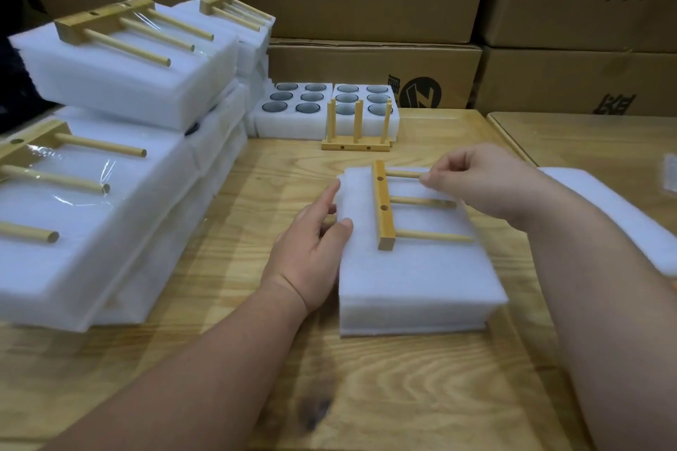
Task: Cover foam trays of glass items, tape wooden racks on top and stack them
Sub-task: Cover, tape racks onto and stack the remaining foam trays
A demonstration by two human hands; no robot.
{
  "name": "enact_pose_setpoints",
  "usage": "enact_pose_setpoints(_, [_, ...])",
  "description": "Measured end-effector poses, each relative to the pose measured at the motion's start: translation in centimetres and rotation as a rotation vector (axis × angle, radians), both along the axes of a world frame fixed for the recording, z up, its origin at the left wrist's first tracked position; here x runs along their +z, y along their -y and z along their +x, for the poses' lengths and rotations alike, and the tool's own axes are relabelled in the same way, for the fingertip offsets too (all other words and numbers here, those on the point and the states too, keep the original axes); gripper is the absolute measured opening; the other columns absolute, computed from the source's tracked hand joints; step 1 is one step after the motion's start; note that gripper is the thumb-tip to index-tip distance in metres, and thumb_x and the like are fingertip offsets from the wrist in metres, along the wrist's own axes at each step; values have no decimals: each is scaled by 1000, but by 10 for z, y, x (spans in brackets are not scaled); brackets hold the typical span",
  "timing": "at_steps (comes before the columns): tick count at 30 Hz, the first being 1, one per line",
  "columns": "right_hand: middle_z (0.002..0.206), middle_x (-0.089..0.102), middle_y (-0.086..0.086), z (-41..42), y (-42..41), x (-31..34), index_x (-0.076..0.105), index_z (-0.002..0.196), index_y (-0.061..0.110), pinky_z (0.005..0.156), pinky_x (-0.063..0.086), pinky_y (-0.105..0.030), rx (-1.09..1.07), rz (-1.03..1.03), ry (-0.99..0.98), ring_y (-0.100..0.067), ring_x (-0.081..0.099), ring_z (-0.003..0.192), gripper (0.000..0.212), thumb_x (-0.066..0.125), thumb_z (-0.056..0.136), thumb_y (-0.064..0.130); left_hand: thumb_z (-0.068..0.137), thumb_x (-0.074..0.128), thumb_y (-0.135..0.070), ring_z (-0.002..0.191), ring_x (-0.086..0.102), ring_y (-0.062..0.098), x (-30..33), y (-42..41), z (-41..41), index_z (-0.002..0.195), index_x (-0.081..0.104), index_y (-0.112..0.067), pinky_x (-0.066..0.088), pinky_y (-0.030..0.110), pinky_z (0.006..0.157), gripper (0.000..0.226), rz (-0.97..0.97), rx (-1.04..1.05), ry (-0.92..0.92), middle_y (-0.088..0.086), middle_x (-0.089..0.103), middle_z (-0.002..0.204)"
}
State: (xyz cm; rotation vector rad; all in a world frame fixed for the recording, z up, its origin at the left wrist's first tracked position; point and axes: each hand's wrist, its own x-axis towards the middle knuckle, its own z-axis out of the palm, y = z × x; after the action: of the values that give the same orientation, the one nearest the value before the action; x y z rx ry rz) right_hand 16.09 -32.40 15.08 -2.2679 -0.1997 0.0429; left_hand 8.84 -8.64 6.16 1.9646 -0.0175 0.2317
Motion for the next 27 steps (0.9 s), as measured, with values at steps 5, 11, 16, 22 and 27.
enact_pose_setpoints(5, [126,56,12,6,-14,-25,63,121,41,82,44,-29,-89,153,28,-11,54,114,39,60,89,64,75,36,-67,119,53,-1,2,0,-1,143,44,-54,40,37,107,70,45,2,5,-36,56,118])
enact_pose_setpoints(11, [131,59,10,7,-17,-33,64,126,43,88,45,-24,-8,222,-94,-8,56,115,40,68,87,52,79,34,-63,126,51,12,1,-2,2,140,53,-48,39,46,110,66,67,-23,30,-16,61,129])
enact_pose_setpoints(16, [135,50,7,8,-21,-29,62,124,43,92,47,-32,-24,102,-109,-15,55,116,40,70,85,47,79,44,-54,130,55,18,1,-3,2,136,59,-46,40,51,111,59,-112,-90,-17,-13,66,131])
enact_pose_setpoints(22, [133,37,10,5,-32,-31,55,137,48,103,37,-30,-33,-158,14,-18,40,133,48,56,89,55,77,46,-53,129,57,15,0,-6,4,134,55,-58,42,50,110,58,-183,-106,-82,-21,64,133])
enact_pose_setpoints(27, [151,43,5,-1,-43,-28,56,139,43,119,27,-45,-9,-364,184,-22,36,141,44,45,98,54,75,48,-55,139,45,4,-4,-6,5,136,49,-60,33,44,118,61,-206,-79,-49,-27,53,144])
